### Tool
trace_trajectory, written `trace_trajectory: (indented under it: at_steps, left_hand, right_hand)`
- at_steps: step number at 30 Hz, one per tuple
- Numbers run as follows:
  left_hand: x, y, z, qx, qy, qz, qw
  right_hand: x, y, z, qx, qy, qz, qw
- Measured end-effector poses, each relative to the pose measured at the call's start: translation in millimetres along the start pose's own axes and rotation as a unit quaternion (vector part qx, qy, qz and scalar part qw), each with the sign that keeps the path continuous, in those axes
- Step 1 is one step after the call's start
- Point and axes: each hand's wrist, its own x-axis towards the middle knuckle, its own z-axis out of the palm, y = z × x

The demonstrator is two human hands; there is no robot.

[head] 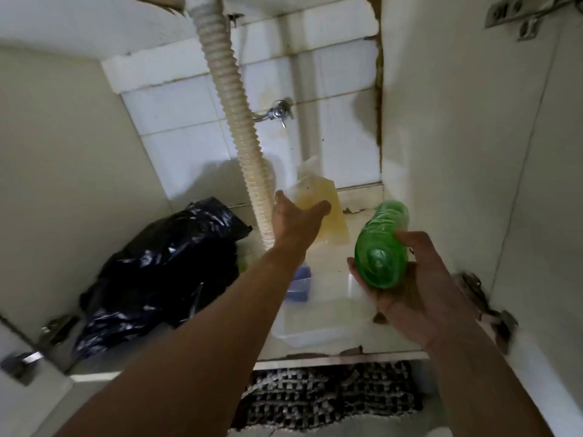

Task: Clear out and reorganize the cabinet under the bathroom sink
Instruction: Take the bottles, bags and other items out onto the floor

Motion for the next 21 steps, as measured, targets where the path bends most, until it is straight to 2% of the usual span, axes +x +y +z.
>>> trace_trajectory:
  at_steps: [3,7,12,14,18,21]
  left_hand:
    - [-51,-9,-45,-0.053,0.012,-0.037,0.998]
    - [-111,-28,-98,-0.136,-0.003,-0.089,0.987]
    - [-152,-64,-131,-0.257,-0.062,-0.182,0.947]
    - [-166,-74,-135,-0.311,-0.085,-0.198,0.925]
    - [-180,-83,-141,-0.348,-0.143,-0.199,0.905]
    - [-185,-84,-141,-0.327,-0.167,-0.186,0.911]
  right_hand:
    - [-18,11,6,0.022,-0.011,0.015,1.0]
    - [-47,15,12,-0.014,-0.062,0.041,0.997]
    - [-78,26,4,-0.128,-0.188,0.034,0.973]
    - [-91,28,3,-0.163,-0.216,0.022,0.962]
    - [-107,34,2,-0.216,-0.201,0.014,0.955]
    - [-113,39,-3,-0.273,-0.166,-0.008,0.948]
